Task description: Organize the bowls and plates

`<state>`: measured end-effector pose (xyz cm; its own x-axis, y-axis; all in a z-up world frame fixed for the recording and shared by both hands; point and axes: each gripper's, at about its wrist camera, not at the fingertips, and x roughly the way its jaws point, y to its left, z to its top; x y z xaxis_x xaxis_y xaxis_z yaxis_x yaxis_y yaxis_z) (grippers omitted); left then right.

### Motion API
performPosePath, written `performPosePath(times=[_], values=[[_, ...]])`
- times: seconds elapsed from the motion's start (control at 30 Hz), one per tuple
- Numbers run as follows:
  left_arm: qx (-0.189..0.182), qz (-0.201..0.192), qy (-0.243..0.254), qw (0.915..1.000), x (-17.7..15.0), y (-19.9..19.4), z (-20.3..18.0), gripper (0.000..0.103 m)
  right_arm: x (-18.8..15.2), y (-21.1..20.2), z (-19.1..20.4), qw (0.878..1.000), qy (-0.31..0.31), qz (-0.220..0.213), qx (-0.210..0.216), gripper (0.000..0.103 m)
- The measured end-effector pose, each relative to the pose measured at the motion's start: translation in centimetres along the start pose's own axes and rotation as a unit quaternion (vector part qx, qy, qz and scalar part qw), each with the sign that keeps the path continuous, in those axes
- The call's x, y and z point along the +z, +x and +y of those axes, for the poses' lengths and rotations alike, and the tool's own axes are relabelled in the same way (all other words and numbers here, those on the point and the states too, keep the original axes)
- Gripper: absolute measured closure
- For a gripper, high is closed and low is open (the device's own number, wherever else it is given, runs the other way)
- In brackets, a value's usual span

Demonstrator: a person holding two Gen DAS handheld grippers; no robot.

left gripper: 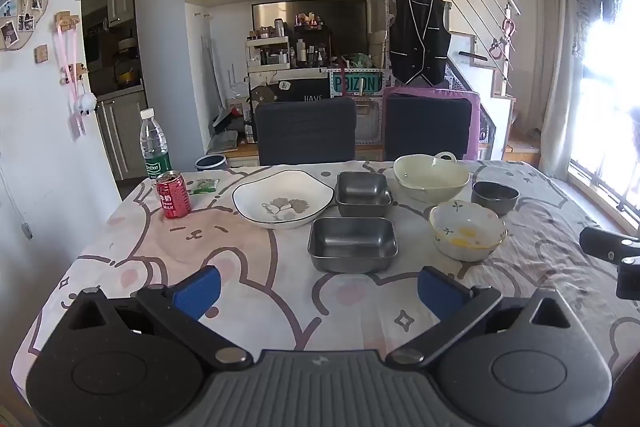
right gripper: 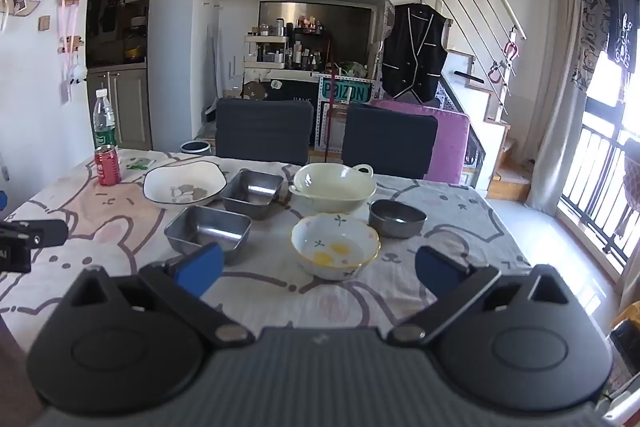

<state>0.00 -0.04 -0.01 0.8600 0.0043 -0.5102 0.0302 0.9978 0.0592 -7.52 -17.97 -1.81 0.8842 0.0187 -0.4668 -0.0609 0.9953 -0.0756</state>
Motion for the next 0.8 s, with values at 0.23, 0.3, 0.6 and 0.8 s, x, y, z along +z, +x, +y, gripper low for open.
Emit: performPosePath(times=[0.23,0.3,0.6,0.8], values=[[-0.001,0.001,0.000,1.0000,-0.02,0.02,0.00,0.000,-0.02,-0.03,0.07,1.000,0.000,0.001,0.000,0.000],[-0.001,0.001,0.000,1.0000,-0.03,0.00,-0.02,0.000,-0.03,-0.08,0.13,1.000,0.000,0.001,0.000,0.000],[-0.002,0.002,-0.002,1.0000,0.00,-0.01,0.03,0.000,-0.04,-0.04,0.02,1.000,0.001,0.003,0.001,0.000],[-0.002,0.002,-0.001,1.0000,0.00,-0.01,0.03,0.000,-0.04,-0.04,0.05,1.000,0.000,0.004,0.001,0.000]])
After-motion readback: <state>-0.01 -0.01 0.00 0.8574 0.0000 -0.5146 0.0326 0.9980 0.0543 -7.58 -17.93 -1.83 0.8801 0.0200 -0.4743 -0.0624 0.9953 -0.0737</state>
